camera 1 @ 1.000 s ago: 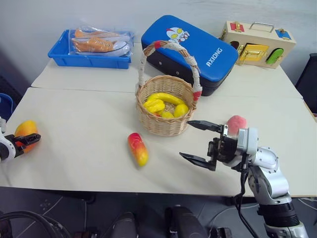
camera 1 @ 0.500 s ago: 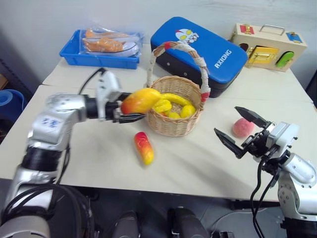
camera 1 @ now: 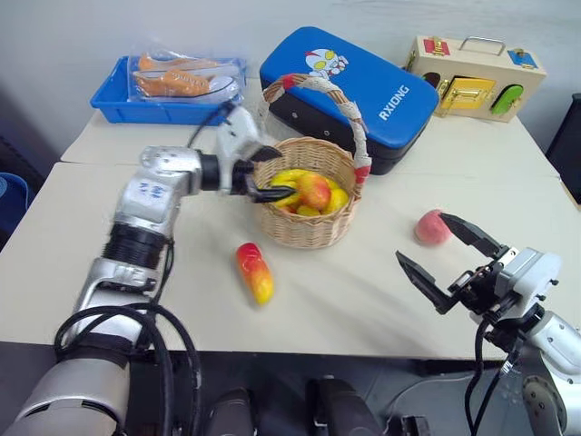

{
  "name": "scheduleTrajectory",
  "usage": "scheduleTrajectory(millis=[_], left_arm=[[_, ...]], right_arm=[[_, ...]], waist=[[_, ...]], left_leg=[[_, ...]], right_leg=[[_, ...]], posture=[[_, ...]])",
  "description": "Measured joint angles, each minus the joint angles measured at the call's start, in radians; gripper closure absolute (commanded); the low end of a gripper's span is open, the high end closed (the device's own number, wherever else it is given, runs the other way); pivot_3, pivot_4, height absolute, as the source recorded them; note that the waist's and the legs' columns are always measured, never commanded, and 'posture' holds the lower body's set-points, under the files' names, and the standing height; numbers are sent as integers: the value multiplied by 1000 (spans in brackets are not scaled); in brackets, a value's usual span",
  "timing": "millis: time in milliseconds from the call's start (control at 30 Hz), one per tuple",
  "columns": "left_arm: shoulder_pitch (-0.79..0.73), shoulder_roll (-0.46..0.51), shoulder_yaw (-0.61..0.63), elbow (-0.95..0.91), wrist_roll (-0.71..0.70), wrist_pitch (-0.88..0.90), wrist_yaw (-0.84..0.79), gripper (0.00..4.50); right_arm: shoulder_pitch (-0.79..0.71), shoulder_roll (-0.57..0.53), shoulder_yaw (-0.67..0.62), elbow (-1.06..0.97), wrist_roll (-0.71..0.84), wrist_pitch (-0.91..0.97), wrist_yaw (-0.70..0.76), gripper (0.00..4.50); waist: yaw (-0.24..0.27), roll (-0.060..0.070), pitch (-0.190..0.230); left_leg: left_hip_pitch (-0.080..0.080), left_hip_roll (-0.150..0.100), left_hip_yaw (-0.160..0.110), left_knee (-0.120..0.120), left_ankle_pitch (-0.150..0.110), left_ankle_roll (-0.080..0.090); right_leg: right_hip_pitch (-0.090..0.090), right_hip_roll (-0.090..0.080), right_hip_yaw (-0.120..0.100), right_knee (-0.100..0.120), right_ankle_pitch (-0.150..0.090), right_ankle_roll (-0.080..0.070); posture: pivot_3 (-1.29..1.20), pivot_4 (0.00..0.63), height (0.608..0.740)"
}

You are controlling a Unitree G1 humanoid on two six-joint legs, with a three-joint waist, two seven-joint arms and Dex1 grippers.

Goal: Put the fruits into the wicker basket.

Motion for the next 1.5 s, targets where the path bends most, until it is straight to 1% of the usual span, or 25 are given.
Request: scheduleTrajectory(millis=[67, 100, 167, 267, 333, 367, 433, 500, 600, 667, 800, 867, 1033, 1133, 1233, 1300, 1333, 1400, 1433, 1500], left_arm=[[50, 78, 69, -14, -29, -74, -72, 31], [105, 136, 121, -18, -61, -148, -153, 31], [185, 213, 181, 2, -83, -239, -256, 31], [293, 341, 205, 114, -77, -351, -412, 31], [344, 405, 211, 213, -57, -429, -476, 31], [355, 415, 218, 245, -53, -451, -477, 31], [359, 414, 219, 263, -52, -483, -477, 31], [343, 390, 215, 254, -54, -495, -477, 31], [301, 310, 161, 172, -60, -477, -478, 31], [260, 269, 86, 135, -55, -476, -478, 31], [130, 194, -136, 110, -30, -532, -478, 31], [71, 178, -242, 153, -15, -587, -478, 31], [-2, 147, -447, 237, -13, -669, -478, 31], [-32, 102, -530, 275, -4, -725, -478, 31], [-56, 27, -551, 380, 62, -794, -478, 31], [-57, -2, -562, 411, 84, -809, -478, 401], [-57, -4, -571, 417, 90, -816, -478, 502], [-57, 4, -583, 416, 93, -825, -478, 1068], [-56, 21, -596, 408, 83, -822, -478, 1370], [-46, 89, -613, 346, 20, -802, -478, 2011]], right_arm=[[3, 0, -6, 9, 7, -22, 25, 0], [3, -1, -5, 20, 19, -34, 56, 0], [23, -9, -4, 47, 34, -48, 101, 0], [50, -38, 9, 71, 46, -76, 210, 0], [75, -49, 25, 83, 65, -88, 277, 0], [83, -49, 28, 87, 70, -93, 295, 0], [85, -48, 30, 94, 78, -102, 320, 0], [86, -48, 31, 108, 82, -116, 340, 0], [87, -48, 34, 122, 84, -117, 357, 0], [81, -53, 36, 122, 87, -113, 365, 0], [30, -86, 64, 118, 96, -57, 370, 0], [20, -90, 79, 113, 96, -30, 362, 0], [10, -91, 81, 92, 95, 4, 326, 0], [11, -91, 80, 54, 95, 19, 296, 0], [25, -90, 77, 34, 95, 22, 276, 0], [33, -90, 76, 29, 95, 23, 265, 0], [37, -90, 76, 23, 95, 23, 260, 0], [45, -90, 76, 11, 96, 24, 250, 0], [46, -89, 76, 5, 96, 24, 246, 0], [59, -89, 75, -3, 96, 27, 239, 0]], waist=[[-3, 0, 0], [-8, 1, 0], [-7, 1, 0], [2, 1, 0], [9, 0, 0], [14, 0, 0], [29, -1, 0], [41, -1, -1], [51, -1, -1], [48, -2, -1], [35, -2, -1], [25, -1, -1], [9, -1, -1], [10, -1, -1], [11, -1, -1], [10, -1, 0], [8, -1, 0], [7, -1, 0], [6, -1, 0], [5, -1, 0]], left_leg=[[1, 1, 1, 0, 0, 0], [2, 1, 2, -1, 0, -1], [2, 1, 0, 0, -1, -1], [1, 1, 1, 1, -1, 0], [0, 0, 1, 1, -2, 3], [-1, -1, -1, 2, -3, 5], [-2, -2, -1, 3, -7, 11], [-2, -3, -1, 6, -9, 14], [-2, -3, -1, 8, -9, 14], [-2, -3, -1, 9, -9, 13], [-1, -3, 0, 10, -8, 12], [-1, -1, 2, 10, -8, 11], [-2, 0, 1, 9, -8, 9], [-3, -1, 1, 11, -8, 10], [-3, -2, 2, 12, -8, 11], [-4, -1, 2, 12, -9, 11], [-4, -1, 1, 12, -9, 11], [-4, -1, 1, 12, -9, 11], [-4, 0, 1, 12, -9, 11], [-4, 0, 1, 12, -9, 10]], right_leg=[[0, 0, 0, 0, 0, 0], [0, 0, 0, 0, 0, 0], [0, 0, -1, 2, 0, 0], [0, 0, -1, 0, 0, -1], [1, -1, -1, -2, 0, -1], [1, -3, -2, -1, 0, -1], [2, -5, -3, -2, 0, 0], [4, -6, -4, -3, 0, 0], [5, -7, -4, -3, 1, 2], [5, -6, -3, -3, 1, 2], [5, -5, -2, -2, 1, 2], [4, -2, 0, -2, 1, 2], [2, -2, 1, -1, 1, 2], [2, -2, 1, -2, 1, 2], [2, -2, 1, -2, 1, 2], [2, -2, 1, -2, 1, 2], [2, -2, 1, -2, 1, 2], [1, -1, 1, -2, 1, 2], [1, -1, 2, -2, 1, 2], [1, -1, 1, -1, 1, 2]], posture=[[0, 150, 740], [0, 150, 740], [0, 150, 740], [0, 150, 740], [0, 150, 740], [0, 150, 740], [0, 150, 740], [0, 150, 740], [0, 150, 740], [0, 150, 740], [0, 150, 740], [0, 150, 740], [0, 150, 740], [0, 150, 740], [0, 150, 740], [0, 150, 740], [0, 150, 740], [0, 150, 740], [0, 150, 740], [0, 150, 740]])
